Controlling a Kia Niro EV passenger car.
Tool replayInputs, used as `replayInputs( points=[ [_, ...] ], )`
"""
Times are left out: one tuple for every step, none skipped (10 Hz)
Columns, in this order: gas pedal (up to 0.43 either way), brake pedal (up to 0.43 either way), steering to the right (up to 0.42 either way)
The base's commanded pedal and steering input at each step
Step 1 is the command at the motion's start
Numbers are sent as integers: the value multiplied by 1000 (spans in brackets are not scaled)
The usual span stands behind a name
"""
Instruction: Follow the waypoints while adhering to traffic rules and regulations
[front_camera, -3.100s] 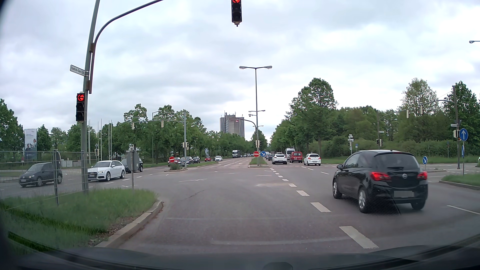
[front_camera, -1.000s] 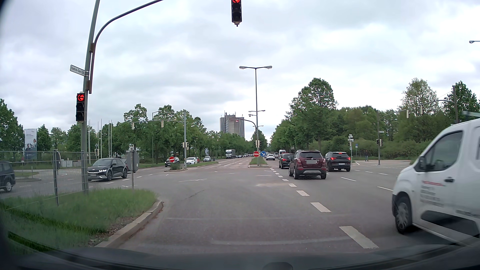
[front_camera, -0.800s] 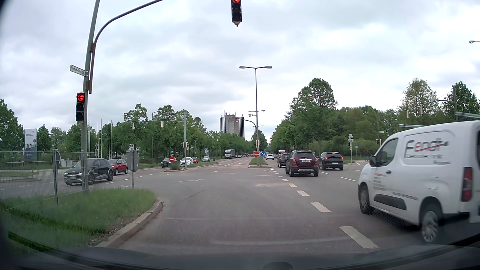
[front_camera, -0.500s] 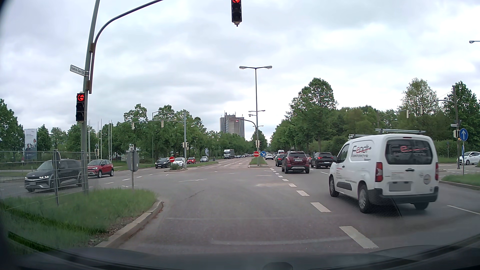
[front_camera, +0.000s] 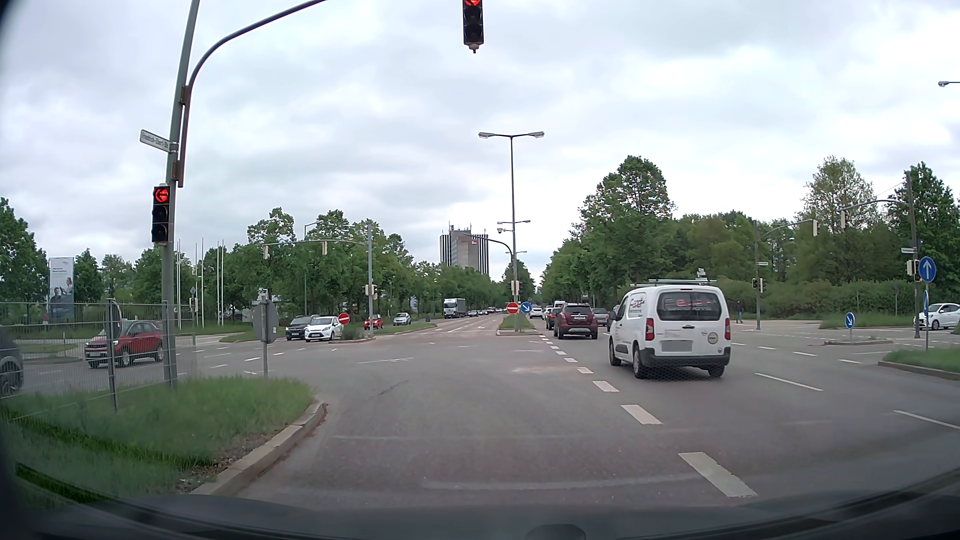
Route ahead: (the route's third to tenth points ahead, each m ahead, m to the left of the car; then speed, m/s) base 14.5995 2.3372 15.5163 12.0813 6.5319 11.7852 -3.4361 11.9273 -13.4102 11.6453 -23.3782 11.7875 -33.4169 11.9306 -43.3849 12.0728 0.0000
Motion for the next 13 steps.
replayInputs(
  points=[
    [0,262,-3],
    [0,262,-3],
    [0,262,-3],
    [0,262,-3],
    [0,262,-3],
    [0,262,-3],
    [0,262,-3],
    [0,262,-3],
    [0,262,-3],
    [0,262,-3],
    [0,262,-3],
    [0,262,-3],
    [0,262,-3]
  ],
)
